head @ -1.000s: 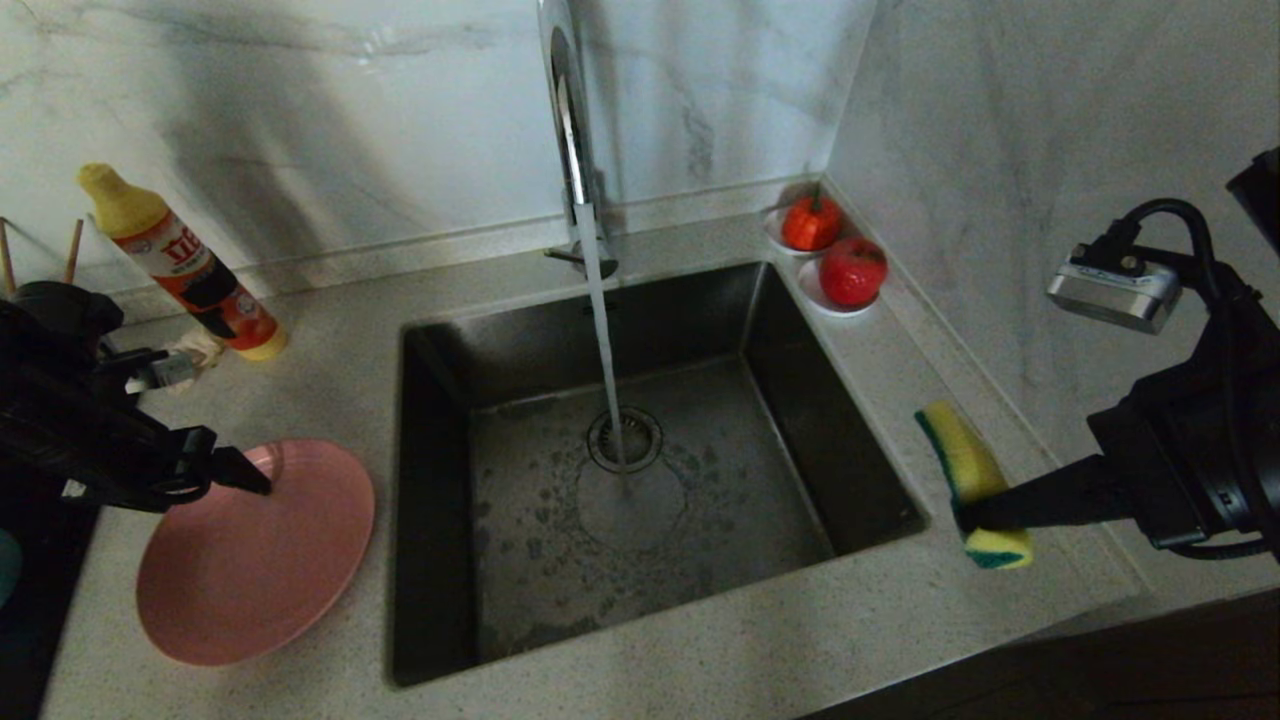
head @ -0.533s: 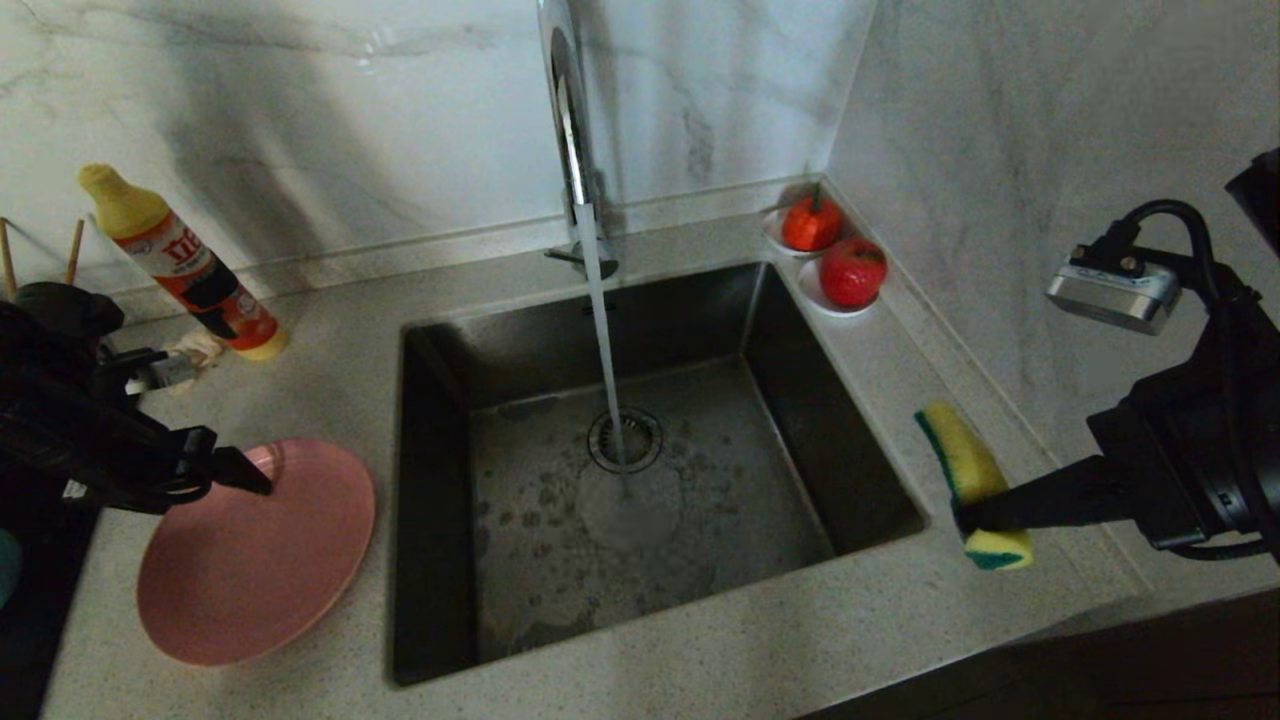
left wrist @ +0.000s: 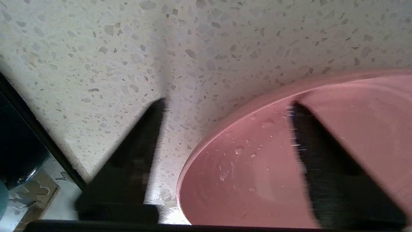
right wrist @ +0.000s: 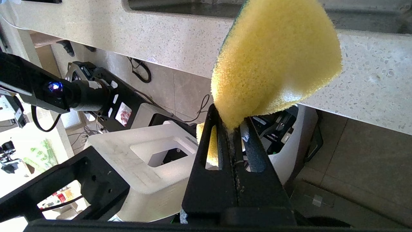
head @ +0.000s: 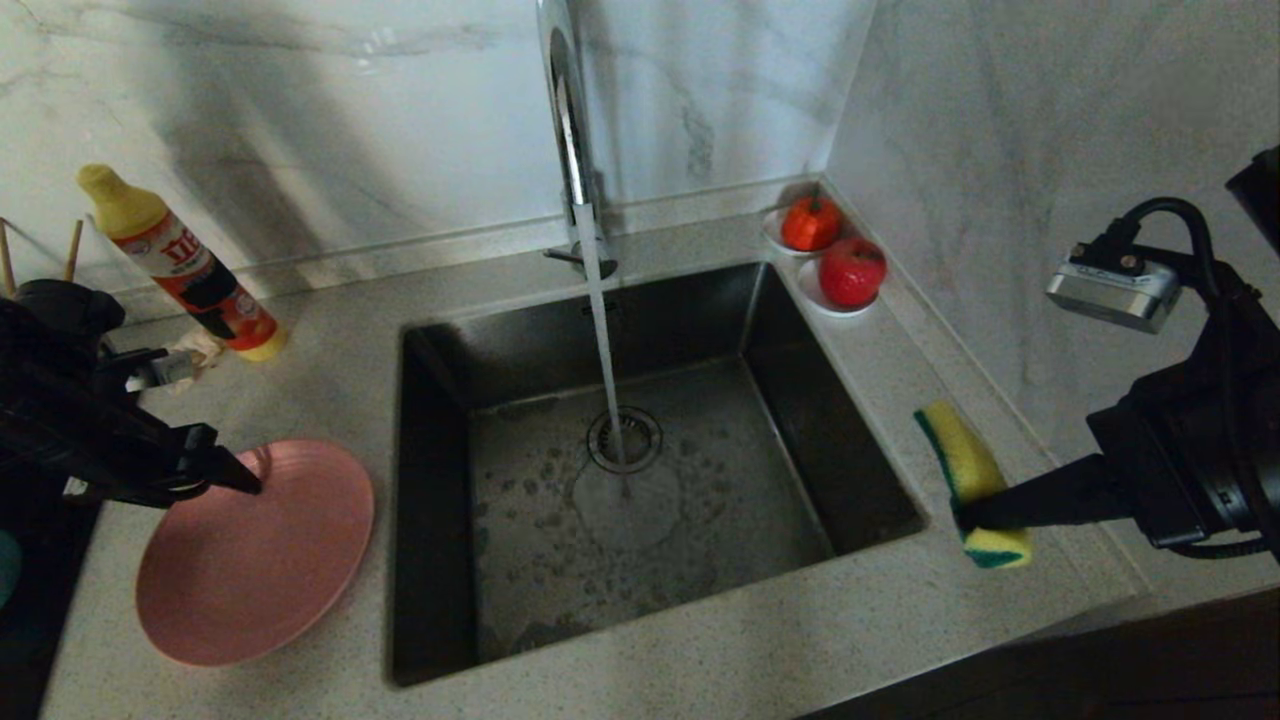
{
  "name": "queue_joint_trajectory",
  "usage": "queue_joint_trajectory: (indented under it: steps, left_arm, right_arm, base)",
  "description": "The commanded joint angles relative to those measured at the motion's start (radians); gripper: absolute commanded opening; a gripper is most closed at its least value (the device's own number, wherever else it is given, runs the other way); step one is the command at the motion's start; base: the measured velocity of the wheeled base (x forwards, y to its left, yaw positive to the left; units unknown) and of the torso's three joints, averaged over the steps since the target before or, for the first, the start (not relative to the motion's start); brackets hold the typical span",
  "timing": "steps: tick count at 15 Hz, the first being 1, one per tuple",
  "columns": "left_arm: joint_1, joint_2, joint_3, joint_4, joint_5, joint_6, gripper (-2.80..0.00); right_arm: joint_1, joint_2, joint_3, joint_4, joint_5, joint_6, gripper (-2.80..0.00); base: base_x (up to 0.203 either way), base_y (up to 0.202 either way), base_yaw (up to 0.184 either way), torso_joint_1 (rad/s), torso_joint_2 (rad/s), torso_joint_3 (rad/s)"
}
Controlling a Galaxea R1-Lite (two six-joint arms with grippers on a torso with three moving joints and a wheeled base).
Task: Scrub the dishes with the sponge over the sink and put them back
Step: Wash the plate
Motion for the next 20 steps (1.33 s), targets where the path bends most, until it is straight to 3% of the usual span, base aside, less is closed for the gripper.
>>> queue_joint_trajectory:
  steps: [1, 13, 20]
  left_arm:
    - [0.000, 0.003, -0.008, 0.002, -0.001, 0.002, -2.80]
    - [0.002, -0.009, -0.014, 0.005, -0.008, 0.000, -2.80]
    - [0.007, -0.094, -0.042, 0.013, -0.041, -0.033, -2.80]
  right_arm:
    - [0.000, 0.002, 0.000, 0.004, 0.002, 0.001, -2.80]
    - [0.001, 0.009, 0.010, -0.016, 0.006, 0.004, -2.80]
    - [0.001, 0.009, 0.009, -0.018, 0.005, 0.004, -2.80]
  base:
    - [0.000, 0.000, 0.000, 0.000, 0.00, 0.000]
    - [0.000, 0.000, 0.000, 0.000, 0.00, 0.000]
    - [0.000, 0.000, 0.000, 0.000, 0.00, 0.000]
